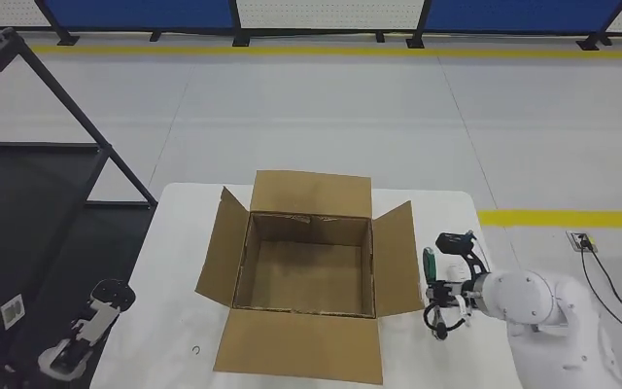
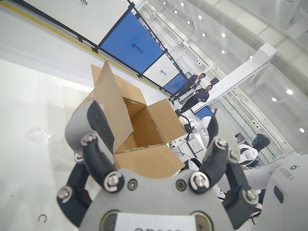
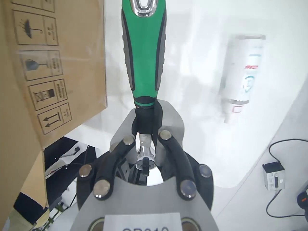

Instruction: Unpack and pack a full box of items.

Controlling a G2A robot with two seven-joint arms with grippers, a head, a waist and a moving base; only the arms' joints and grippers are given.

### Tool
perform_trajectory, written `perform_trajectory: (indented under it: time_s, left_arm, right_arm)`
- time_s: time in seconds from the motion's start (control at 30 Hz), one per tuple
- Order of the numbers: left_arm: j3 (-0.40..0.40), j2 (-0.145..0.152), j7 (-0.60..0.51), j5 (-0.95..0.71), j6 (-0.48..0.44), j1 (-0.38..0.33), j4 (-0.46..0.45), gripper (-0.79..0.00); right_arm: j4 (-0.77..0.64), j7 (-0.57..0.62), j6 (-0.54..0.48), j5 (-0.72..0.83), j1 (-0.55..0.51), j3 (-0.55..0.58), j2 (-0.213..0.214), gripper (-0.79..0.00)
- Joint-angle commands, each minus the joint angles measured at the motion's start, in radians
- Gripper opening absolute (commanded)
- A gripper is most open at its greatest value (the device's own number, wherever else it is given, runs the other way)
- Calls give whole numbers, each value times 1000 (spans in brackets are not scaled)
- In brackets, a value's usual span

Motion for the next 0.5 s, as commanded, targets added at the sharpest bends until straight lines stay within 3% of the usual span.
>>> perform_trajectory:
  time_s: [0.0, 0.47]
  left_arm:
    - [0, 1, -6, 2, 7, 3, -3, 0]
    - [-6, 2, -15, 5, 14, 9, -9, 0]
  right_arm:
    - [58, -18, -11, 13, 13, -12, 0, -785]
    - [310, -132, -17, 29, 69, -69, 4, -785]
